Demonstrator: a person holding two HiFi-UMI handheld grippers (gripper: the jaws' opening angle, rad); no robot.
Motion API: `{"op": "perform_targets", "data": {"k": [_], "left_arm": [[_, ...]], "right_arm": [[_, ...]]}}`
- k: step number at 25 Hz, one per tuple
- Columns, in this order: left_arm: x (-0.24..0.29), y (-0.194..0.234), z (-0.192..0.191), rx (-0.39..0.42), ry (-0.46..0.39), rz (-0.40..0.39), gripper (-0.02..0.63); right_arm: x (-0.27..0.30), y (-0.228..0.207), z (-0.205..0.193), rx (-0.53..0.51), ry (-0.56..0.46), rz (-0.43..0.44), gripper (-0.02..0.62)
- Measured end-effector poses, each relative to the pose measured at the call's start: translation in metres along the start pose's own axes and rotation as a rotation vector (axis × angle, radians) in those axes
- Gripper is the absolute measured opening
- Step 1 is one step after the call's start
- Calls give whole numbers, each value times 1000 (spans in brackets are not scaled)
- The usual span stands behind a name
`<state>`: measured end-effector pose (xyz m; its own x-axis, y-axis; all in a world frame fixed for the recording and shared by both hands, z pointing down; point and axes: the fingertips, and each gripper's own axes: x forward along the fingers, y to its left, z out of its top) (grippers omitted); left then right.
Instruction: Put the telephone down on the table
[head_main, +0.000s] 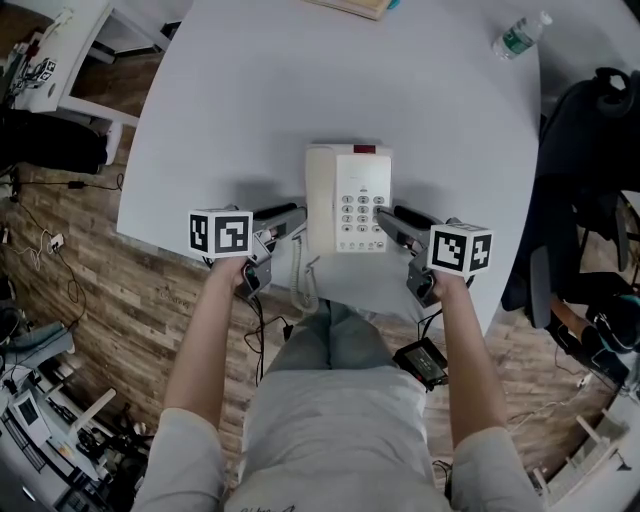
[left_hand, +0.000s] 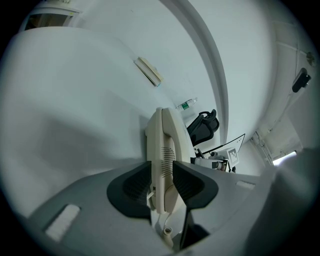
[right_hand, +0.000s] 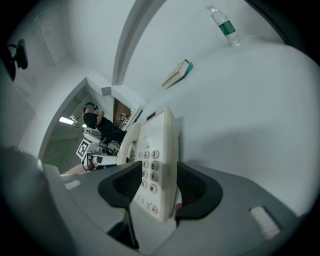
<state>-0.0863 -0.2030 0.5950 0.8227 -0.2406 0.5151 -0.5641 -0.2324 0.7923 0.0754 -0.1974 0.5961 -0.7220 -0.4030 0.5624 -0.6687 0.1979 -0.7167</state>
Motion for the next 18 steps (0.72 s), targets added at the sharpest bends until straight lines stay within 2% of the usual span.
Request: {"op": "perform_targets", "data": {"k": [7,11,18], "left_arm": [[-17,-3,-4,12,-26,44,133],[-24,-11,-11,30,-27,48,118],[-40,-27,-28,138,-11,83,62]], "right_arm": [[-13,11,-8,-33,-4,-18,188],[-19,20,-16,-65,2,-25,141],[-34,34,-31,-130,-1,-62,32]]}}
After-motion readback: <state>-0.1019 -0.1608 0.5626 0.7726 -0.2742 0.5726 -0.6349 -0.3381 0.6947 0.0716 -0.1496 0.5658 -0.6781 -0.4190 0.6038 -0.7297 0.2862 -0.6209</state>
